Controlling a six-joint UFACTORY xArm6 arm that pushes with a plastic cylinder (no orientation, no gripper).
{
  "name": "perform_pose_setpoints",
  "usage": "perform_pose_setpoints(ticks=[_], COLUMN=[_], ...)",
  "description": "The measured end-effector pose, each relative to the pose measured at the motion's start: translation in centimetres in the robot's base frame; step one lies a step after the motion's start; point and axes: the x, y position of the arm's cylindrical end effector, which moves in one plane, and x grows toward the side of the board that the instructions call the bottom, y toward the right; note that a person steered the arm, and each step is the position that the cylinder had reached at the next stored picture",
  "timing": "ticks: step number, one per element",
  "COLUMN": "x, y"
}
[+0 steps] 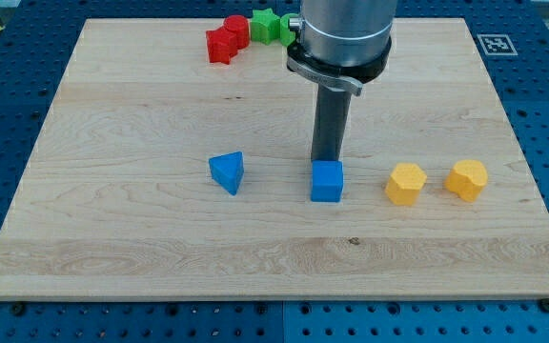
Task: Move your arm towards the heart
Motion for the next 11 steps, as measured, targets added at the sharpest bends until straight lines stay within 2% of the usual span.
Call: perform_pose_setpoints(ticks=[2,3,5,6,8,9,11], x=[0.1,0.1,-1.8,-2.5,-2.8,-2.8,-2.4], y=[-1.1,-4.2,-6.2,-4.1,8.1,11.4,12.3])
